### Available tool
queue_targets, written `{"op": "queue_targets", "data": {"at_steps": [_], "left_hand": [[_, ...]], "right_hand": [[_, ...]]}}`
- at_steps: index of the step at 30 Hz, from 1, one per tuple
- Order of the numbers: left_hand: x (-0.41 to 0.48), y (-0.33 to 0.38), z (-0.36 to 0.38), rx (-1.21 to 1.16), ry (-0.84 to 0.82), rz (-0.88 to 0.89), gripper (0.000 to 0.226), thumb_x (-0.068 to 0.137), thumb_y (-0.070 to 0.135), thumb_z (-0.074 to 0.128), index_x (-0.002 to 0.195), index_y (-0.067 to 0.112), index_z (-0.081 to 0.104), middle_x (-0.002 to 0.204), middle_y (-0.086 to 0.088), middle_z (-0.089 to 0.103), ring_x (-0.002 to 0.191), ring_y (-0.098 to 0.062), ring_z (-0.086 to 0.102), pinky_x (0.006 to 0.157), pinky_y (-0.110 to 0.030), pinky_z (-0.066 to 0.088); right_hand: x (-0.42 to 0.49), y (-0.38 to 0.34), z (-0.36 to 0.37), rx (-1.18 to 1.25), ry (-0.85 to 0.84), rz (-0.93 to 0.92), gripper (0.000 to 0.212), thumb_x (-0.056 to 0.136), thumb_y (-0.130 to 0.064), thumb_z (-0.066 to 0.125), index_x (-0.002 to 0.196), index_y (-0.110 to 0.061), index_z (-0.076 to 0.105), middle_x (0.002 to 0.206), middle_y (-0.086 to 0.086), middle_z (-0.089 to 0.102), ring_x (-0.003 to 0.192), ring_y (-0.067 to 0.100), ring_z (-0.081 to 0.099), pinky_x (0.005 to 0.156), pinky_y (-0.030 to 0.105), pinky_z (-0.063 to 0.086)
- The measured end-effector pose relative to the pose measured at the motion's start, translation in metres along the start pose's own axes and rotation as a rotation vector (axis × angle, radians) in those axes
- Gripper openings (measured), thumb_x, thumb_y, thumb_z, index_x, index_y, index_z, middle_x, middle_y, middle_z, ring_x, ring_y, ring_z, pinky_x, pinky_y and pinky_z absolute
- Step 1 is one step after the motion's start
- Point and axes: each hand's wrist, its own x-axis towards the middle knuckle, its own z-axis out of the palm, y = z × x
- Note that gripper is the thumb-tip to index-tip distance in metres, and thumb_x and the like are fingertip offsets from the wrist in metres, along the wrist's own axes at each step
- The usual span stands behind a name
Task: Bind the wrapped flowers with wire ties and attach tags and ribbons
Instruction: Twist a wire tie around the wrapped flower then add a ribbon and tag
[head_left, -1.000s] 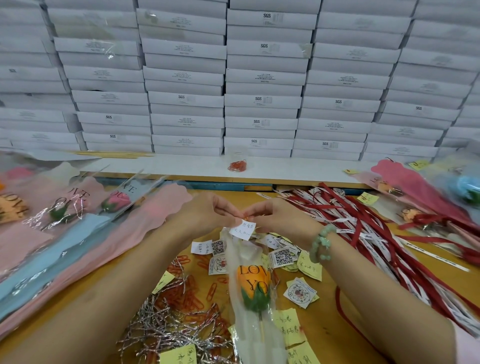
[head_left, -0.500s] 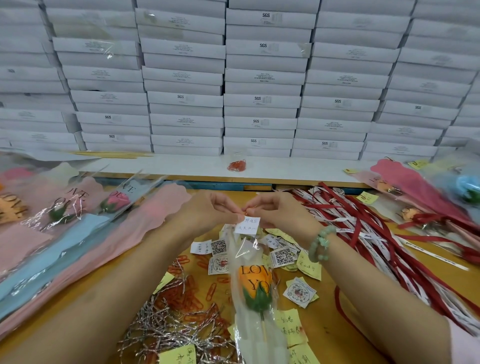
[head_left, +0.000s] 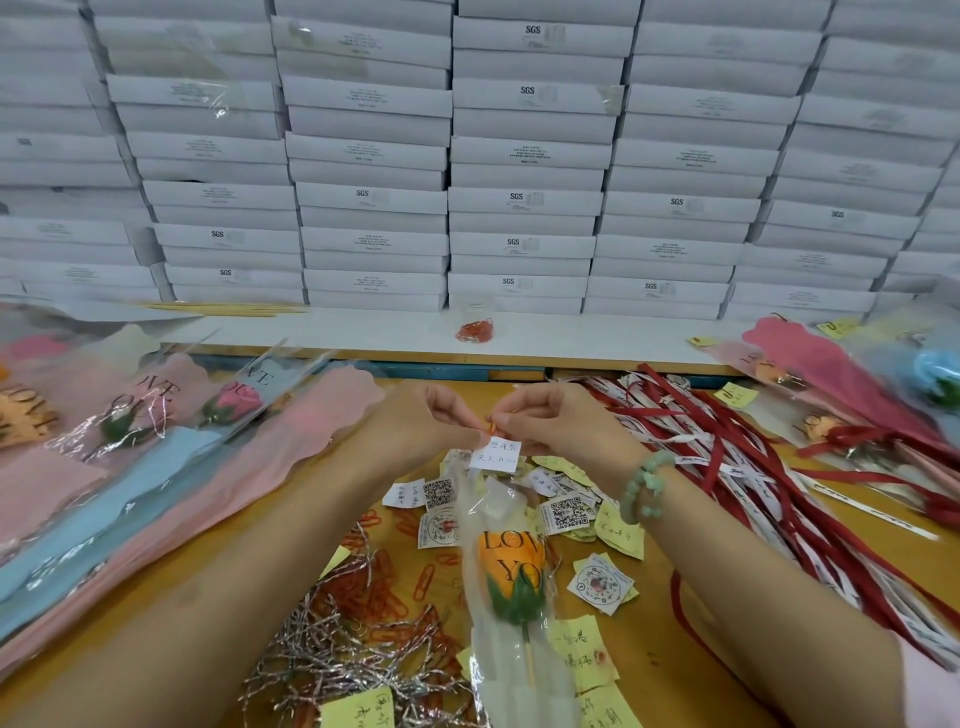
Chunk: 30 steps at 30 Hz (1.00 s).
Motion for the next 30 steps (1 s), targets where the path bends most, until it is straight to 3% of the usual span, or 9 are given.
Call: {"op": "queue_targets", "data": {"at_steps": [3,8,16,21,25,28,30], "left_hand": [[0.0010,-0.0006,0.0010,-0.004,0.016,-0.009,0.009,0.074,0.024,0.084,0.075,0.021,0.076,0.079,-0.001,0.077,0.095,-0.026,0.070,0.098,-0.053,0.050],[0.0015,-0.0027,0.0013,-0.031,0.026,-0.008,0.011,0.073,0.025,0.085,0.077,0.021,0.076,0.079,-0.002,0.077,0.094,-0.027,0.070,0.094,-0.054,0.051],[-0.0002,-0.0031,-0.0021,-0.060,-0.032,0.042,0.010,0.072,0.023,0.085,0.071,0.028,0.076,0.078,0.000,0.077,0.086,-0.016,0.072,0.100,-0.045,0.049],[-0.0011,-0.0033,-0.0026,-0.083,-0.045,0.047,0.011,0.071,0.021,0.086,0.071,0.027,0.077,0.077,0.001,0.076,0.075,-0.007,0.070,0.085,-0.031,0.051],[-0.0003,-0.0032,-0.0034,-0.106,-0.035,0.034,0.013,0.070,0.023,0.086,0.070,0.032,0.077,0.078,0.003,0.076,0.073,0.000,0.068,0.074,-0.024,0.043],[-0.0003,-0.0038,-0.0040,-0.121,-0.038,0.029,0.011,0.071,0.020,0.085,0.073,0.026,0.076,0.078,0.003,0.076,0.070,0.003,0.068,0.068,-0.018,0.041],[-0.0009,-0.0037,-0.0041,-0.115,-0.045,0.028,0.012,0.072,0.019,0.085,0.078,0.023,0.075,0.079,0.002,0.077,0.071,0.002,0.069,0.068,-0.019,0.042]], "right_hand": [[0.0000,0.0000,-0.0011,-0.010,-0.011,0.013,0.011,0.087,-0.019,0.071,0.095,-0.011,0.073,0.096,0.013,0.075,0.100,0.035,0.067,0.095,0.048,0.053],[-0.0005,-0.0017,-0.0018,-0.035,-0.020,0.008,0.011,0.086,-0.018,0.072,0.093,-0.011,0.074,0.087,0.006,0.073,0.081,0.016,0.062,0.092,0.043,0.053],[-0.0005,0.0016,-0.0030,-0.005,0.014,-0.044,0.004,0.086,-0.021,0.072,0.089,-0.018,0.074,0.084,0.000,0.076,0.074,0.003,0.066,0.079,0.028,0.052],[-0.0013,0.0020,-0.0024,-0.015,-0.017,-0.012,0.007,0.086,-0.022,0.073,0.091,-0.017,0.075,0.086,-0.002,0.076,0.080,0.006,0.067,0.088,0.035,0.054],[-0.0015,-0.0002,-0.0022,0.035,0.041,-0.058,0.004,0.086,-0.020,0.072,0.084,-0.022,0.074,0.083,0.000,0.076,0.076,0.007,0.069,0.083,0.035,0.053],[-0.0021,-0.0002,-0.0013,0.029,0.003,-0.031,0.003,0.084,-0.021,0.074,0.086,-0.020,0.075,0.084,0.002,0.076,0.077,0.009,0.068,0.088,0.040,0.053],[-0.0024,0.0007,-0.0005,0.026,-0.008,-0.010,0.005,0.083,-0.022,0.075,0.087,-0.019,0.075,0.080,0.000,0.076,0.074,0.006,0.067,0.085,0.036,0.053]]}}
